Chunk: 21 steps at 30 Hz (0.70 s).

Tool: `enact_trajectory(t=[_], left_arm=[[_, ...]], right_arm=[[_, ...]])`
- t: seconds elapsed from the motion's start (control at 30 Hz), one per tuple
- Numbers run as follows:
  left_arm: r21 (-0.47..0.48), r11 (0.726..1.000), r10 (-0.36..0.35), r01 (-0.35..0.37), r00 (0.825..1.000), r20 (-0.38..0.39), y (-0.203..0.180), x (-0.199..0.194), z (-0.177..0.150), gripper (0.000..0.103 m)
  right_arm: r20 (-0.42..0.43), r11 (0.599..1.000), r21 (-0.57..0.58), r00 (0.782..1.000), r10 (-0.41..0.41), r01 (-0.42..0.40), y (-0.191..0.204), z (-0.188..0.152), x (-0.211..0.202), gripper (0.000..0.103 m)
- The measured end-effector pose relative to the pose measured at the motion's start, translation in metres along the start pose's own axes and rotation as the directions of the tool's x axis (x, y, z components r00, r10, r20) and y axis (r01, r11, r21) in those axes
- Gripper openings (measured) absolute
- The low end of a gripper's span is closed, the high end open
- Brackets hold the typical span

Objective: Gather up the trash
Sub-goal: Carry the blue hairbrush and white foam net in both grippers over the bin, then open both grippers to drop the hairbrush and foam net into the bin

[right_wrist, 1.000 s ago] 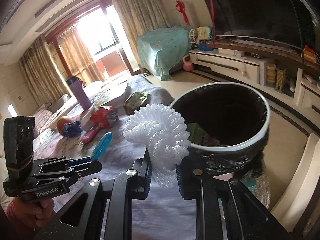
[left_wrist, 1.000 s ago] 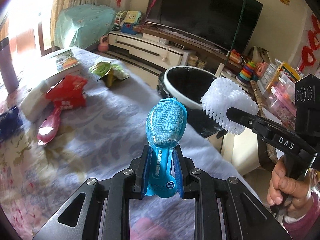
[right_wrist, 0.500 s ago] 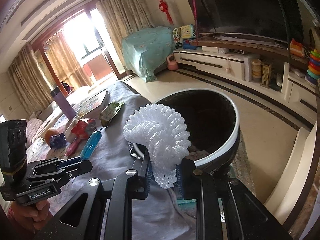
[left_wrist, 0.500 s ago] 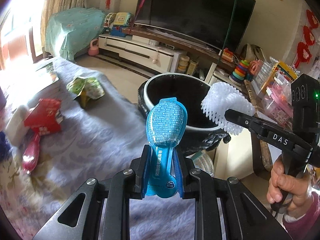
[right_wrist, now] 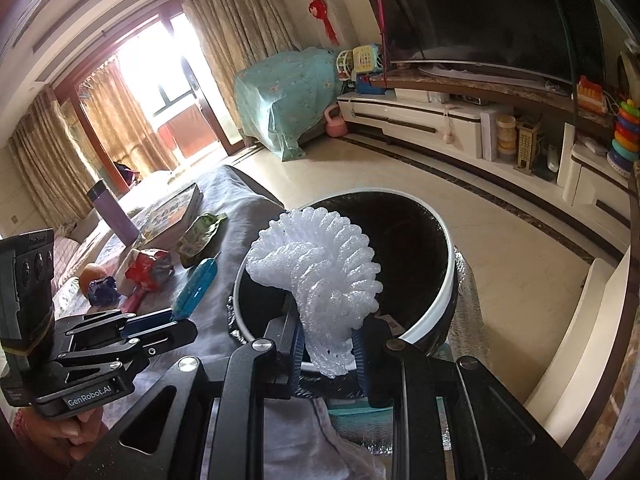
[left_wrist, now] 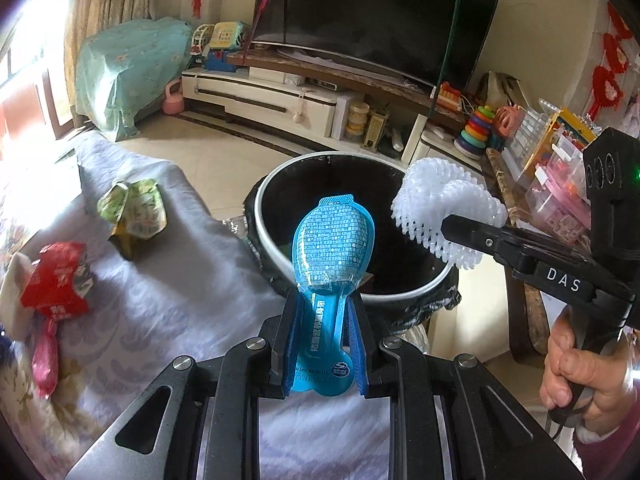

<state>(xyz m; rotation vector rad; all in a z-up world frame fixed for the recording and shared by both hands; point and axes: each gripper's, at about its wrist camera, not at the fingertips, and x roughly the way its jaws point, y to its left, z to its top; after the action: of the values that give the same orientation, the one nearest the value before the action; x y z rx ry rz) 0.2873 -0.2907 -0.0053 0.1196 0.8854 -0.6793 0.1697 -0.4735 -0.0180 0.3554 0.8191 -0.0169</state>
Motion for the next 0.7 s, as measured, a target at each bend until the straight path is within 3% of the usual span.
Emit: enact_trajectory(t=[0.7], left_arm=[[0.053, 0.998, 0.026, -0.023, 0.998, -0.056, -0.017, 0.048, 0.04, 0.021]], right_arm=[[-0.097, 1.0, -0.02, 0.995, -0.018, 0.016, -0.019, 0.016, 0.033, 0.025]])
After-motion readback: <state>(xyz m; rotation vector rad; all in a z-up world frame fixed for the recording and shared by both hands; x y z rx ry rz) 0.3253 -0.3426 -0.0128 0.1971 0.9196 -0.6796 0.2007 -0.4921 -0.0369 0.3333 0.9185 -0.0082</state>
